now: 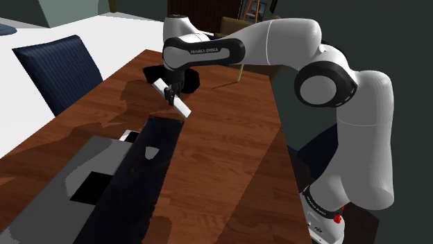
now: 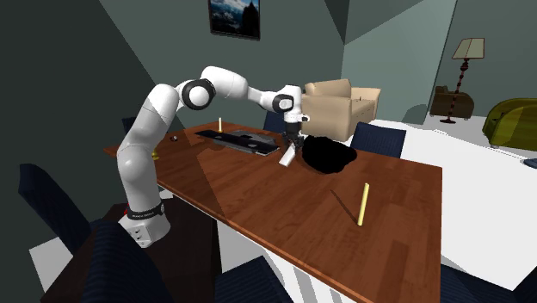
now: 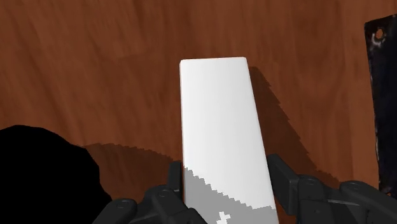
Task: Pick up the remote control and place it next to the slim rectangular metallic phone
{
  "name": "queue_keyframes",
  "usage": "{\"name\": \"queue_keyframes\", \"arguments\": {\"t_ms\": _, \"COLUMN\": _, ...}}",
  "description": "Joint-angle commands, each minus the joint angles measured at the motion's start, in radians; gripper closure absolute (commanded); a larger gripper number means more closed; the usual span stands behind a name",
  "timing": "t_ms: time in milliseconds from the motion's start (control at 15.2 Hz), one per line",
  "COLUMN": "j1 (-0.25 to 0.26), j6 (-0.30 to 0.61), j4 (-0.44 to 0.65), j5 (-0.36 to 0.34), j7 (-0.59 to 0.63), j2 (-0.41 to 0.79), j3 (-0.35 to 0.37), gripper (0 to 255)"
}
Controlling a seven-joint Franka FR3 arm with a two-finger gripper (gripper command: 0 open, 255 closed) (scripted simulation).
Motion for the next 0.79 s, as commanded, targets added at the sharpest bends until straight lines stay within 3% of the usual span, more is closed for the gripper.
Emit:
{"name": "queue_keyframes", "arguments": {"t_ms": 0, "j1": -0.003, "j6": 0.02, "j4": -0.02, "j5": -0.001, "j7": -0.001, "j2": 0.016, "j3": -0.002, "gripper": 255}}
{"name": "queue_keyframes", "arguments": {"t_ms": 396, "j1": -0.003, "j6": 0.084, "j4": -0.058, "j5": 0.002, "j7": -0.002, "j2": 0.041, "j3": 0.0, "gripper": 255}}
{"name": "queue_keyframes", "arguments": {"t_ms": 726, "j1": -0.003, "j6": 0.084, "j4": -0.058, "j5": 0.002, "j7": -0.002, "j2": 0.041, "j3": 0.0, "gripper": 255}}
